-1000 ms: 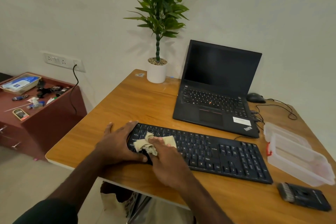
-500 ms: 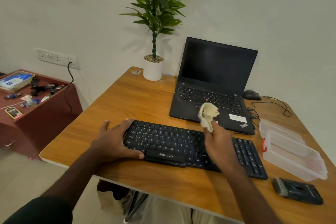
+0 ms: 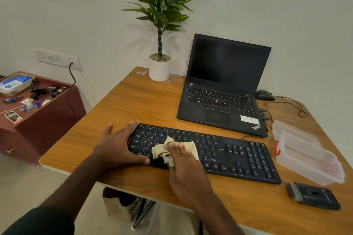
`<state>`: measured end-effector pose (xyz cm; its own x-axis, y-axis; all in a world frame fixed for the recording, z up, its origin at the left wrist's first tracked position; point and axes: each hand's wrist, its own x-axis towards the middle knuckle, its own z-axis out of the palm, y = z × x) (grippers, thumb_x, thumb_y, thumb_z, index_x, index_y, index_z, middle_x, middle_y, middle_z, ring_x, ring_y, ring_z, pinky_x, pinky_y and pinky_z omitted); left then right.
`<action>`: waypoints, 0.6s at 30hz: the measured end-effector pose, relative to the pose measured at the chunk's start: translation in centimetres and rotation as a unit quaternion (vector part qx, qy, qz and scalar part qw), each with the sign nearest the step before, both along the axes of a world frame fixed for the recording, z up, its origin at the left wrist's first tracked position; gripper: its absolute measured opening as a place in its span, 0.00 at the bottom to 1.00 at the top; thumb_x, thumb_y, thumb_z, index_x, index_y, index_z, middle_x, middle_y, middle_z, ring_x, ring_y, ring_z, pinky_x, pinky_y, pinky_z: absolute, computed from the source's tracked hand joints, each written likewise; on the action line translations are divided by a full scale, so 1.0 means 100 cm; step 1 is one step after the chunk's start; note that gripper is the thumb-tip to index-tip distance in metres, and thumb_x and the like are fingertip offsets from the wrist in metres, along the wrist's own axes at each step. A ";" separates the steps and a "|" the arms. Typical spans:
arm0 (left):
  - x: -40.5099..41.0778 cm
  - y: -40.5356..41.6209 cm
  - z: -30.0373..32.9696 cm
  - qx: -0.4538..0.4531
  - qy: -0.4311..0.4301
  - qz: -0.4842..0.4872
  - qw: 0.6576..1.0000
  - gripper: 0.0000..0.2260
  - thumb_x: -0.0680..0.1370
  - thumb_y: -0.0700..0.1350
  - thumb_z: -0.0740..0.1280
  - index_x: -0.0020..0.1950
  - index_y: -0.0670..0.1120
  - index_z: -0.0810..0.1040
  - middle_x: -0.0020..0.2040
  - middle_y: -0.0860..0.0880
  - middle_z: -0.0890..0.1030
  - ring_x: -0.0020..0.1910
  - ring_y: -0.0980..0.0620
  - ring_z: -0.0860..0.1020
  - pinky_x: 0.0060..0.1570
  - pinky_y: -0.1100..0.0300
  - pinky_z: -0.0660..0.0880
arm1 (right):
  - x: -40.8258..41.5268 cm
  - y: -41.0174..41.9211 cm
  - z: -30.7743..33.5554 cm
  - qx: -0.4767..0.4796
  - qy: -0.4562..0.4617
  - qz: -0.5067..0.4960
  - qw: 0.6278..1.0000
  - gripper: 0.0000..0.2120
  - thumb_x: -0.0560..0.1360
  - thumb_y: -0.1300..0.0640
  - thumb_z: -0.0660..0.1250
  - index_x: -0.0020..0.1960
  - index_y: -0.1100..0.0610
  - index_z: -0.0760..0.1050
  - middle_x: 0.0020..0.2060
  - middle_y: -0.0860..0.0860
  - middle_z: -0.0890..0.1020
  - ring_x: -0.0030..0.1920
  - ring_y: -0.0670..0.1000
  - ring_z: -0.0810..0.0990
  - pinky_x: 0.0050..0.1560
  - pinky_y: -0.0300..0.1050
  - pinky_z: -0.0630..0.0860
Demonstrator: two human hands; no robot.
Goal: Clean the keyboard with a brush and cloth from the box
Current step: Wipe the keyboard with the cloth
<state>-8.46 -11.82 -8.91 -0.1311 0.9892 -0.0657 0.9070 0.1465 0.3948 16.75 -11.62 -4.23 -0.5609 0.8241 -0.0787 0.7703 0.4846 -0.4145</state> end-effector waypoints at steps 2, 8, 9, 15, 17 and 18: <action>0.000 0.000 0.000 -0.001 0.005 -0.001 1.000 0.64 0.52 0.87 0.58 0.80 0.59 0.43 0.81 0.51 0.58 0.78 0.52 0.58 0.76 0.45 0.33 | -0.004 0.002 0.006 -0.041 0.033 -0.012 0.999 0.25 0.86 0.50 0.54 0.81 0.47 0.55 0.80 0.46 0.60 0.79 0.49 0.57 0.79 0.46 0.51; 0.002 -0.003 0.005 -0.005 -0.018 -0.001 1.000 0.63 0.52 0.87 0.57 0.80 0.60 0.44 0.80 0.51 0.59 0.78 0.50 0.57 0.76 0.47 0.33 | -0.011 0.028 0.022 -0.326 0.331 -0.151 0.873 0.10 0.85 0.50 0.59 0.58 0.50 0.78 0.49 0.49 0.82 0.50 0.51 0.79 0.49 0.42 0.75; 0.002 -0.005 0.005 -0.002 -0.020 0.000 1.000 0.62 0.52 0.87 0.57 0.80 0.60 0.44 0.80 0.51 0.59 0.78 0.50 0.57 0.76 0.46 0.33 | -0.006 0.036 0.021 -0.388 0.407 -0.189 0.805 0.09 0.84 0.51 0.60 0.58 0.52 0.77 0.52 0.52 0.84 0.54 0.55 0.81 0.56 0.47 0.77; 0.034 -0.016 0.005 0.099 0.054 -0.021 0.993 0.55 0.62 0.85 0.50 0.82 0.54 0.49 0.82 0.52 0.52 0.80 0.55 0.46 0.74 0.36 0.34 | 0.061 0.069 0.031 -0.345 0.584 -0.298 0.671 0.12 0.84 0.56 0.60 0.66 0.57 0.73 0.56 0.56 0.84 0.56 0.55 0.83 0.51 0.50 0.80; 0.061 -0.013 0.011 0.115 0.107 -0.046 0.987 0.55 0.63 0.86 0.48 0.81 0.53 0.55 0.81 0.53 0.51 0.80 0.56 0.43 0.73 0.36 0.33 | 0.085 0.080 0.038 -0.239 0.526 -0.304 0.758 0.15 0.85 0.53 0.58 0.69 0.53 0.73 0.58 0.52 0.82 0.57 0.52 0.81 0.56 0.51 0.79; 0.074 -0.009 0.014 0.117 0.121 -0.060 0.984 0.55 0.63 0.86 0.48 0.81 0.52 0.56 0.81 0.53 0.52 0.80 0.56 0.44 0.73 0.35 0.33 | 0.094 0.086 0.041 -0.171 0.470 -0.305 0.811 0.16 0.85 0.52 0.58 0.71 0.52 0.72 0.59 0.49 0.81 0.57 0.50 0.80 0.59 0.52 0.78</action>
<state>-1.04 -12.69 -7.52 0.0038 0.9827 0.1849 0.9837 -0.0370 0.1762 26.16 -3.07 -0.09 -0.0033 0.9907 -0.1358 0.0900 -0.1350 -0.9868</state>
